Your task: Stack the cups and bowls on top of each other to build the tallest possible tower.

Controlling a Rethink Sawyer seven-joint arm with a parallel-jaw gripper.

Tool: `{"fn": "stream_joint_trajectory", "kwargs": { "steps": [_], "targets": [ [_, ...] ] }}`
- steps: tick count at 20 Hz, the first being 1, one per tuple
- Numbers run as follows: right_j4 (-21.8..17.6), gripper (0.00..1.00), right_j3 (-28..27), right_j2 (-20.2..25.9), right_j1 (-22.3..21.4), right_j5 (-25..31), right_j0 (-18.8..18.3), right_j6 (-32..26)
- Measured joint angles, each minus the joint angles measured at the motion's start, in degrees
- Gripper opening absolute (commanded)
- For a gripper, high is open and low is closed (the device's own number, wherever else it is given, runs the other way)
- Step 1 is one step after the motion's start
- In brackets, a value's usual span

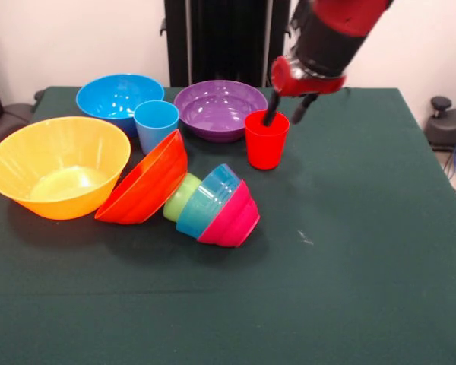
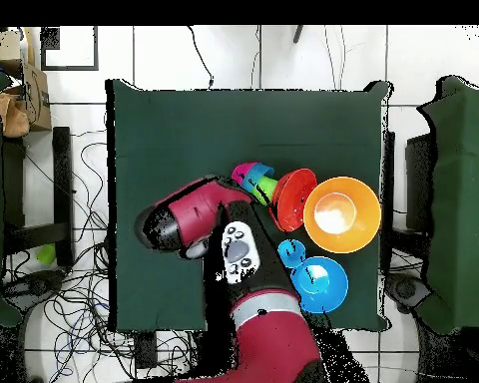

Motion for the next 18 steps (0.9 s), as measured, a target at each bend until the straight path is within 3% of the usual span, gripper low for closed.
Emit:
{"fn": "stream_joint_trajectory", "kwargs": {
  "steps": [8, 18],
  "targets": [
    [-0.02, 1.00, 3.46, 0.16, 1.05, -2.39, -5.15, 0.00],
    [0.65, 1.00, 4.05, 0.59, 0.04, -2.38, -6.03, 0.00]
  ]
}}
